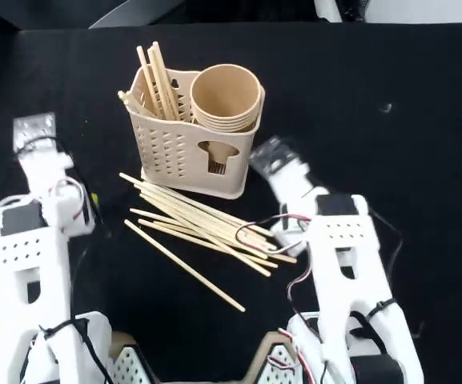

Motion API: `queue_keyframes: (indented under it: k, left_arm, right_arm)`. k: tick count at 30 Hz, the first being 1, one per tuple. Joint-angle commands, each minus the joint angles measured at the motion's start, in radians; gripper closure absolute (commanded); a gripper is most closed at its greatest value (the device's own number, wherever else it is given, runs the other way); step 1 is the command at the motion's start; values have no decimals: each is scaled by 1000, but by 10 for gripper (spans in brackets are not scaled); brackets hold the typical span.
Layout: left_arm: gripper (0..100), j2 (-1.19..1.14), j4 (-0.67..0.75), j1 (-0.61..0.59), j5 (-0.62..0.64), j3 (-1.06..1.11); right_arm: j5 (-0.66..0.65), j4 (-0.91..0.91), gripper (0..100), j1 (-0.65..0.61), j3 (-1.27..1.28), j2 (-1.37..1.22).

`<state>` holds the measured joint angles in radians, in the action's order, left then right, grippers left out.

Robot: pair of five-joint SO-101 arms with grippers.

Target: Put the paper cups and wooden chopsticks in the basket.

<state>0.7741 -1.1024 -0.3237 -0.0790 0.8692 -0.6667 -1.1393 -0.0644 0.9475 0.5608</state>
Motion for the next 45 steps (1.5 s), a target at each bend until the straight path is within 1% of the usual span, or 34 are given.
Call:
queue_keyframes:
  k: [1, 5, 7, 11, 13, 16, 19, 22, 30, 32, 35, 38, 41, 43, 45]
  left_arm:
    - [812, 28, 49, -5, 12, 91]
    - [812, 37, 40, -44, 17, 94]
    - [812, 35, 41, -51, 17, 97]
    - [812, 35, 41, -54, 17, 104]
    - [812, 35, 41, -50, 18, 104]
    - [812, 35, 44, -48, 21, 104]
    - [812, 35, 46, -48, 21, 104]
    - [812, 35, 46, -48, 21, 104]
    - [812, 37, 41, -48, 21, 104]
    - [812, 37, 41, -48, 21, 104]
    - [812, 37, 41, -50, 21, 104]
    - [812, 37, 40, -51, 21, 104]
    - [812, 37, 40, -48, 21, 104]
    - [812, 37, 41, -48, 21, 104]
    - [812, 37, 43, -48, 21, 104]
  right_arm:
    - [-41, -23, 796, -80, -18, 27]
    - [-41, 0, 796, -201, 54, 13]
    - [-41, 15, 789, -242, 85, 8]
    - [-41, 84, 710, -250, 140, 8]
    - [-43, 135, 685, -250, 171, 8]
    - [-46, 201, 684, -272, 214, 7]
    - [-41, 239, 684, -336, 252, 5]
    - [-2, 247, 685, -379, 259, 5]
    - [15, 247, 685, -374, 237, -25]
    - [9, 247, 711, -374, 220, -85]
    - [9, 239, 777, -374, 156, -196]
    - [17, 238, 877, -374, 108, -260]
    - [46, 236, 993, -374, 104, -245]
    - [78, 212, 979, -374, 105, -213]
    - [80, 166, 988, -374, 104, -163]
